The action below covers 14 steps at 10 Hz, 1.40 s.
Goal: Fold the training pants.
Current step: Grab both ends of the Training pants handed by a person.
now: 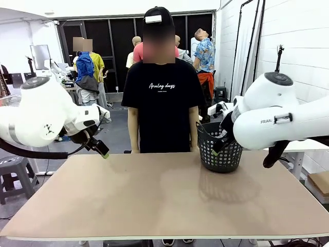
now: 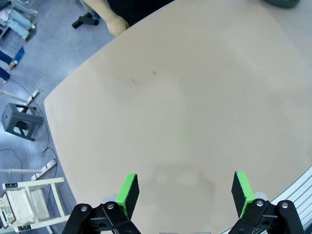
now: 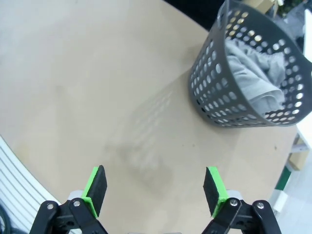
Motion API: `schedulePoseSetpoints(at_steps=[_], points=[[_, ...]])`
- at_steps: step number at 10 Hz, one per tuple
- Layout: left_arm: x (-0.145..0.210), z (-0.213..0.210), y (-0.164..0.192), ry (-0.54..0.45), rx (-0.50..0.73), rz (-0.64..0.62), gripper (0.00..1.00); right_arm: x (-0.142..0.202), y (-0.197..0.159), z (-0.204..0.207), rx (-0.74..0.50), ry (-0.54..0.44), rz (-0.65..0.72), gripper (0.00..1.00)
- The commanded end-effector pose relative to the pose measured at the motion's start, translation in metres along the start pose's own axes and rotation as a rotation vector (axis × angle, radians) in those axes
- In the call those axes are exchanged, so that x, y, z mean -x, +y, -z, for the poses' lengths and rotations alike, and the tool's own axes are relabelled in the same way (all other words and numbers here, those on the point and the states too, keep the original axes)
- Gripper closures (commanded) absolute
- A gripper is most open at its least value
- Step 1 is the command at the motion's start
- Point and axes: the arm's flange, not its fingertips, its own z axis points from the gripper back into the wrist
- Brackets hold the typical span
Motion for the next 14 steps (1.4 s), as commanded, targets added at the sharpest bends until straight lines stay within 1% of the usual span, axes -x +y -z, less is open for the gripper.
schedulePoseSetpoints(at_steps=[1, 3, 4, 5, 6, 8, 9, 10, 14], points=[[-0.013, -0.02, -0.008, -0.02, 0.03, -0.019, 0.0, -0.001, -0.001, -0.014, -0.02, -0.037, 0.002, 0.0], [-0.023, -0.041, -0.016, -0.029, 0.019, 0.003, 0.0, -0.004, -0.002, -0.034, -0.015, -0.061, -0.006, 0.0], [-0.028, -0.05, -0.018, -0.034, -0.004, 0.02, 0.0, -0.008, -0.003, -0.038, -0.013, -0.066, -0.016, 0.0], [-0.03, -0.058, -0.024, -0.04, -0.026, 0.026, 0.0, -0.007, -0.004, -0.042, -0.013, -0.068, -0.018, 0.0], [-0.032, -0.062, -0.028, -0.039, -0.021, 0.026, 0.0, -0.006, -0.005, -0.046, -0.017, -0.053, -0.026, 0.0], [-0.036, -0.063, -0.029, -0.037, -0.007, -0.009, 0.0, -0.005, -0.007, -0.05, -0.02, -0.029, -0.043, 0.0], [-0.034, -0.062, -0.027, -0.054, -0.004, 0.053, 0.0, -0.007, -0.008, -0.052, -0.029, -0.025, -0.046, 0.0], [-0.034, -0.062, -0.027, -0.054, -0.004, 0.053, 0.0, -0.006, -0.002, -0.045, 0.004, -0.047, -0.016, 0.0], [-0.034, -0.062, -0.027, -0.054, -0.004, 0.053, 0.0, -0.006, -0.002, -0.045, 0.004, -0.047, -0.016, 0.0]])
